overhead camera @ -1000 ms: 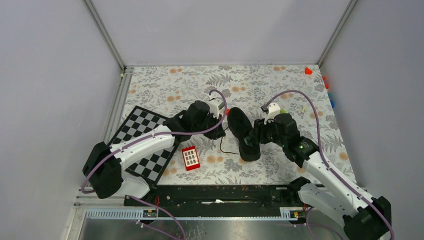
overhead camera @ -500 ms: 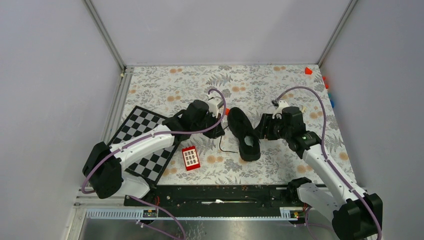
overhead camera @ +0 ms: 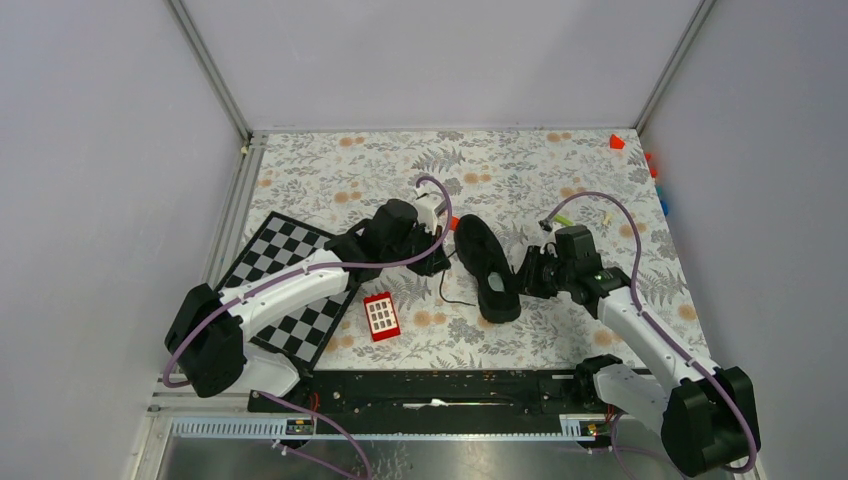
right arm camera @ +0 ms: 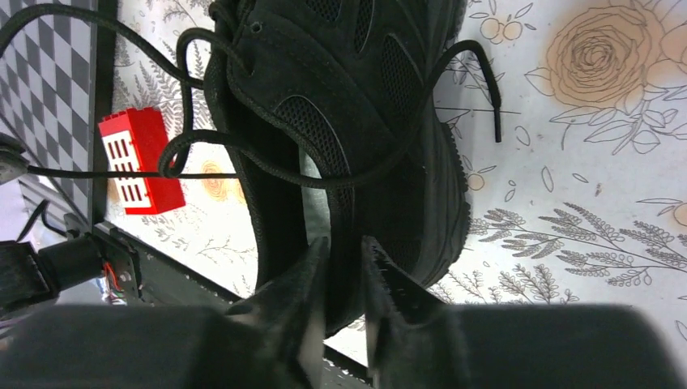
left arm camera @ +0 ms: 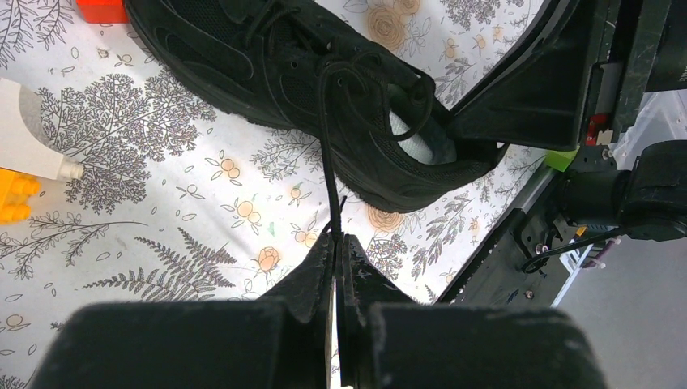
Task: Tie the shoes
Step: Cross the shoelace with the shoelace.
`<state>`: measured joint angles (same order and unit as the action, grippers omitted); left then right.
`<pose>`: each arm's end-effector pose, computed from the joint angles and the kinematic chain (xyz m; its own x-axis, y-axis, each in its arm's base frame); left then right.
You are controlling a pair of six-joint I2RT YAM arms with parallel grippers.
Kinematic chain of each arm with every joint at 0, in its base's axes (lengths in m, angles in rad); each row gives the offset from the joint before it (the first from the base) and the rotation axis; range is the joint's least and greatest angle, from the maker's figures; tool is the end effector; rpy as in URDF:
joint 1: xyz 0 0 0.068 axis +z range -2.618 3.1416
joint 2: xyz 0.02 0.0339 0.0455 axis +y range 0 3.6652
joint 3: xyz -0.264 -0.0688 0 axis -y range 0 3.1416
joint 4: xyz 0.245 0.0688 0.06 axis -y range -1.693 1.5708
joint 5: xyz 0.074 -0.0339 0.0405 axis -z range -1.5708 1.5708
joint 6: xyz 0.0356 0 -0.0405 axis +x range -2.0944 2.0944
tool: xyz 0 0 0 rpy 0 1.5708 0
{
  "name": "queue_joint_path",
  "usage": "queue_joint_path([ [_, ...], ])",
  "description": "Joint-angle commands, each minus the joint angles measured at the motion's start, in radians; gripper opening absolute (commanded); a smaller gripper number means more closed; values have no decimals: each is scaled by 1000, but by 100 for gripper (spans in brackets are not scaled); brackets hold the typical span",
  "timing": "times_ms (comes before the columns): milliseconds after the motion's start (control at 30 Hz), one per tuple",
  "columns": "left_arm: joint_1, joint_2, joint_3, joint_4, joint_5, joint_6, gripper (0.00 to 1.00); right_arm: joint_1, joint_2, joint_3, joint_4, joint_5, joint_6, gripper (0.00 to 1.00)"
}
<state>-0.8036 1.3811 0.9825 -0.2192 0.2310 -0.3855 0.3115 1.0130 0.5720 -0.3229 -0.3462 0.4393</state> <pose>0.2078 -0.2273 0.2700 -0.6848 0.1828 -0.7055 0.6182 0.6584 -0.4294 0.1915 0.0743 0.2128 -0.8178 0.1570 -0.5537 -0.1920 0.8326 0.5196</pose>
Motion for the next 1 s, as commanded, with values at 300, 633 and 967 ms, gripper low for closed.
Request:
queue_joint_path([
  [300,6,-25,5,73,-7,23,0,13,-54,-51,31,-198,222,0],
  [633,13,-25,-15,73,8,34,0,198,-218,-133,107,0,545,30],
  [967,60,-69,-52,36,27,76,0,304,-254,90,-92,222,196,49],
])
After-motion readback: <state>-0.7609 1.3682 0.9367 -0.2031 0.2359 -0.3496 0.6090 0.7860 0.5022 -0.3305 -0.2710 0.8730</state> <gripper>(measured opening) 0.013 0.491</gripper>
